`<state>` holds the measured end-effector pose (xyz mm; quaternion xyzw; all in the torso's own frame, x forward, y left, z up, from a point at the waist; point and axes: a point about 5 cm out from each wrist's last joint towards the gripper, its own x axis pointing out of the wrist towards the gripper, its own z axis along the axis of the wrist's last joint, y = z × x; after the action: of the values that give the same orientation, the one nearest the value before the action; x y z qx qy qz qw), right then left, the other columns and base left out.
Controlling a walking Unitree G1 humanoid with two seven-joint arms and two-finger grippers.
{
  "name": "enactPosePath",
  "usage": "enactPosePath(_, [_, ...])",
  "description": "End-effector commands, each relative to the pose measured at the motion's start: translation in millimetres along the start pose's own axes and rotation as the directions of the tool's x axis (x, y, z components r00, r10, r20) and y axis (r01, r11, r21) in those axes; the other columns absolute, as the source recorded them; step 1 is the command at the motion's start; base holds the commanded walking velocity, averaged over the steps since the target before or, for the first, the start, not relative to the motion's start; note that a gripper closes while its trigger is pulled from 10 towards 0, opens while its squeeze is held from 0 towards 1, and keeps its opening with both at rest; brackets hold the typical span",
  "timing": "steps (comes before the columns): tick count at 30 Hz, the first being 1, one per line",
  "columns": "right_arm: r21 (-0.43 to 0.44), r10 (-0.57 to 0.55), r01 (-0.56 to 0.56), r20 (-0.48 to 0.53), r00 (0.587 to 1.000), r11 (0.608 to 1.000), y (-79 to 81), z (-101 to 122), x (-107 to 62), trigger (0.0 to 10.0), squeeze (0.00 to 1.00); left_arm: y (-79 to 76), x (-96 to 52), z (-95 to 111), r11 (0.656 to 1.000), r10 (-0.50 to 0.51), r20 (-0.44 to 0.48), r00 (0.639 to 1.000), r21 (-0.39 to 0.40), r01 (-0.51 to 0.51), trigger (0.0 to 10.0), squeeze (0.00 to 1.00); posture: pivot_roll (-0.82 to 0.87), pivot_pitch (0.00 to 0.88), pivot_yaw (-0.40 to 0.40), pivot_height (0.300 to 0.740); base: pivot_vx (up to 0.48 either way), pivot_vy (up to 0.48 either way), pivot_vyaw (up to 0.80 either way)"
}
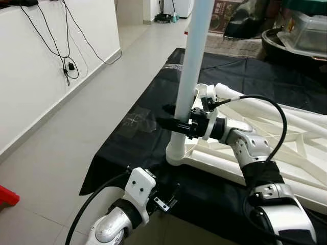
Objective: Building children table
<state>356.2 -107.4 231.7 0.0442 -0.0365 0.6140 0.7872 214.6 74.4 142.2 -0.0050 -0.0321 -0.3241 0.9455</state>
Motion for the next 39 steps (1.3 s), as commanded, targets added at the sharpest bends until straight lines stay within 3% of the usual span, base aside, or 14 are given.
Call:
enactPosePath(1, [-0.003,0.060,-0.060,-0.001,0.998,0.998,5.3,-3.3,9.8,0.0,0.00,-1.3,-2.0,-3.1,1.000,0.003,-0.012,1.000,-0.011,-0.003,10.0,0.00,0.13,0.129,-0.045,0.740,0.000,0.000,0.00])
enactPosePath(9, [-0.017,-0.175,0.176,0.019,0.984,0.984,-2.3,-16.1,1.9,0.0,0.00,-0.4,-1.3,-2.0,1.000,0.008,-0.001,1.000,-0.009,-0.008,10.0,0.00,0.12,0.130,-0.042,0.740,0.000,0.000,0.00])
enactPosePath(11, [0.011,-0.638,0.638,0.024,0.769,0.770,-26.3,-22.4,-9.9,0.0,0.00,0.3,-1.0,-2.5,1.000,0.009,-0.002,1.000,-0.009,-0.009,10.0,0.00,0.12,0.131,-0.037,0.740,0.000,0.000,0.00])
enactPosePath(14, [-0.005,-0.820,0.821,0.020,0.571,0.571,-34.5,-24.4,-24.3,0.0,0.00,0.7,-1.0,-2.5,1.000,0.009,-0.003,1.000,-0.008,-0.009,10.0,0.00,0.12,0.130,-0.038,0.740,0.000,0.000,0.00])
enactPosePath(15, [-0.005,-0.820,0.821,0.020,0.571,0.571,-34.5,-24.4,-24.3,0.0,0.00,0.7,-1.0,-2.5,1.000,0.009,-0.003,1.000,-0.008,-0.009,10.0,0.00,0.12,0.130,-0.038,0.740,0.000,0.000,0.00])
enactPosePath(18, [-0.030,-0.982,0.982,0.046,0.185,0.184,-32.9,-25.2,-54.1,0.0,0.00,1.5,-1.0,-2.8,1.000,0.008,-0.005,1.000,-0.007,-0.008,10.0,0.00,0.11,0.131,-0.035,0.740,0.000,0.000,0.00])
enactPosePath(19, [-0.030,-0.982,0.982,0.046,0.185,0.184,-32.9,-25.2,-54.1,0.0,0.00,1.5,-1.0,-2.8,1.000,0.008,-0.005,1.000,-0.007,-0.008,10.0,0.00,0.11,0.131,-0.035,0.740,0.000,0.000,0.00])
enactPosePath(20, [-0.005,-0.997,1.000,0.074,-0.011,-0.011,-24.7,-24.8,-67.0,0.0,0.00,1.6,-0.9,-3.0,1.000,0.007,-0.006,1.000,-0.006,-0.007,10.0,0.00,0.11,0.131,-0.035,0.740,0.000,0.000,0.00])
enactPosePath(23, [0.066,-0.980,0.981,0.071,-0.188,-0.184,-10.9,-26.7,-73.4,0.0,0.00,1.7,-0.7,-3.1,1.000,0.008,-0.007,1.000,-0.005,-0.008,10.0,0.00,0.11,0.131,-0.035,0.740,0.000,0.000,0.00])
enactPosePath(32, [0.138,-0.976,0.968,0.015,-0.216,-0.212,-1.0,-36.7,-36.7,0.4,0.00,1.1,-0.4,-3.4,1.000,0.008,-0.008,1.000,-0.005,-0.008,10.0,0.00,0.12,0.130,-0.039,0.740,0.000,0.000,0.00])
enactPosePath(33, [0.130,-0.988,0.981,0.042,-0.150,-0.143,-0.9,-34.7,-27.5,10.0,0.00,1.1,-0.4,-3.4,1.000,0.009,-0.007,1.000,-0.006,-0.009,10.0,0.00,0.12,0.130,-0.039,0.740,0.000,0.000,0.00])
enactPosePath(34, [0.130,-0.988,0.981,0.042,-0.150,-0.143,-0.9,-34.7,-27.5,10.0,0.00,1.1,-0.4,-3.4,1.000,0.009,-0.007,1.000,-0.006,-0.009,10.0,0.00,0.12,0.130,-0.039,0.740,0.000,0.000,0.00])
enactPosePath(35, [0.133,-0.993,0.988,0.069,-0.091,-0.081,0.9,-32.3,-20.1,10.0,1.00,0.9,-0.5,-3.6,1.000,0.009,-0.008,1.000,-0.007,-0.009,10.0,0.00,0.11,0.128,-0.042,0.740,0.000,0.000,0.00])
enactPosePath(39, [0.126,-0.989,0.991,0.147,0.020,0.039,2.7,-23.9,-14.1,10.0,1.00,0.3,-0.8,-4.0,1.000,0.008,-0.008,1.000,-0.010,-0.008,10.0,0.00,0.11,0.125,-0.043,0.740,0.000,0.000,0.00])
